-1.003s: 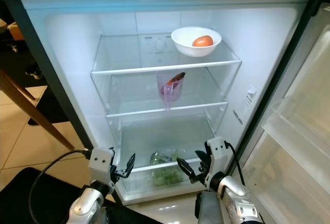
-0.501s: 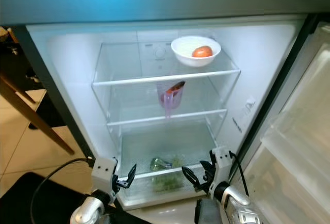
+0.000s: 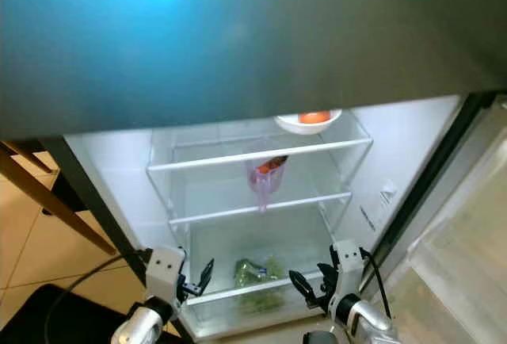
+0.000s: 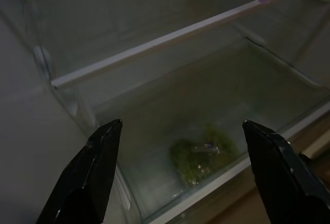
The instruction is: Restocking fridge
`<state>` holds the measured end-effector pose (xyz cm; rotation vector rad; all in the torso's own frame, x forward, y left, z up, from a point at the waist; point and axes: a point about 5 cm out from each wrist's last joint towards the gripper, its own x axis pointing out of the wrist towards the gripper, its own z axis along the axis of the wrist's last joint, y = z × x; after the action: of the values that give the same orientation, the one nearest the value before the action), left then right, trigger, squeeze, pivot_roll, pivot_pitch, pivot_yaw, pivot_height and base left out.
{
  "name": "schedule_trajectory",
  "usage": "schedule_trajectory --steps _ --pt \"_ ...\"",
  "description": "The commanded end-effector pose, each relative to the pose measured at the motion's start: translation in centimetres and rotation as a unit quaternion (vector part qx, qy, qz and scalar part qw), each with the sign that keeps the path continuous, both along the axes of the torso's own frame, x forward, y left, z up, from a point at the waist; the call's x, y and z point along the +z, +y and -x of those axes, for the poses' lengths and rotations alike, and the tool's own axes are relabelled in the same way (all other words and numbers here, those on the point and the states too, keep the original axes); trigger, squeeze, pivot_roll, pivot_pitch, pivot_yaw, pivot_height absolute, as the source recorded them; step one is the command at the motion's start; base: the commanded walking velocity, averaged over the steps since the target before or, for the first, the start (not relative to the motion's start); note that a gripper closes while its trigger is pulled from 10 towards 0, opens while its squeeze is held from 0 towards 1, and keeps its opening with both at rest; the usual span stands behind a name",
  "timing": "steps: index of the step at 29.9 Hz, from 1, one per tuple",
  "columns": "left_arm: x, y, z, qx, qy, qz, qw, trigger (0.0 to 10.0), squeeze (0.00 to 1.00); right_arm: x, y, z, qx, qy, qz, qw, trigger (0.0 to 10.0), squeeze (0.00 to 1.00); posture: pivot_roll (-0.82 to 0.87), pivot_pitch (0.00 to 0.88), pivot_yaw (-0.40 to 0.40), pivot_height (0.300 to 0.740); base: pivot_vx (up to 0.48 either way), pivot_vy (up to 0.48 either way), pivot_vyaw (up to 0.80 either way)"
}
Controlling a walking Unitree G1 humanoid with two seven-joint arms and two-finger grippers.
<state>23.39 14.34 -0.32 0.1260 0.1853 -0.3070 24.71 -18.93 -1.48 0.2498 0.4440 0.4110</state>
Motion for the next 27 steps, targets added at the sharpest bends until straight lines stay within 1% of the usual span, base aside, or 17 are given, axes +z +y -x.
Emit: schedule_trajectory --steps 1,2,6,9,14,16,25,27 --pt "0.4 1.0 -0.3 0.008 -0.013 -0.012 1.000 10.0 0.00 -0.3 -0.3 0.4 -0.012 0.005 -0.005 1.000 10.0 0.00 -0.04 0.012 -0.009 0.644 0.000 0.000 0.00" --pt "0.4 1.0 -0.3 0.007 -0.014 -0.012 1.000 10.0 0.00 -0.5 -0.4 0.4 -0.017 0.010 0.003 1.000 10.0 0.00 -0.04 0.013 -0.009 0.644 0.000 0.000 0.00" --pt "0.4 0.8 -0.3 0.000 -0.014 -0.015 1.000 10.0 0.00 -0.7 -0.4 0.5 -0.019 0.014 0.004 1.000 10.0 0.00 -0.04 0.013 -0.009 0.644 0.000 0.000 0.00" --pt "0.3 0.7 -0.2 -0.002 -0.012 -0.016 1.000 10.0 0.00 -0.7 -0.3 0.5 -0.019 0.013 0.001 1.000 10.0 0.00 -0.04 0.012 -0.008 0.644 0.000 0.000 0.00" --pt "0.1 0.4 -0.1 -0.020 -0.008 -0.024 0.999 10.0 0.00 -0.7 -0.3 0.5 -0.018 0.009 -0.002 1.000 10.0 0.00 -0.04 0.014 -0.008 0.644 0.000 0.000 0.00" --pt "0.1 0.3 0.0 -0.023 -0.008 -0.024 0.999 10.0 0.00 -0.6 -0.3 0.5 -0.016 0.002 -0.009 1.000 10.0 0.00 -0.04 0.014 -0.008 0.644 0.000 0.000 0.00" --pt "0.0 -0.3 0.0 -0.043 -0.005 -0.027 0.999 10.0 0.00 -0.8 -0.7 0.9 -0.026 0.004 -0.014 1.000 10.0 0.00 -0.04 0.012 -0.007 0.673 0.000 0.000 0.00" --pt "-0.1 -0.5 0.0 -0.048 -0.003 -0.024 0.999 10.0 0.00 -1.0 -0.8 1.1 -0.028 0.007 -0.012 1.000 10.0 0.00 -0.05 0.010 -0.007 0.687 0.000 0.000 0.00"
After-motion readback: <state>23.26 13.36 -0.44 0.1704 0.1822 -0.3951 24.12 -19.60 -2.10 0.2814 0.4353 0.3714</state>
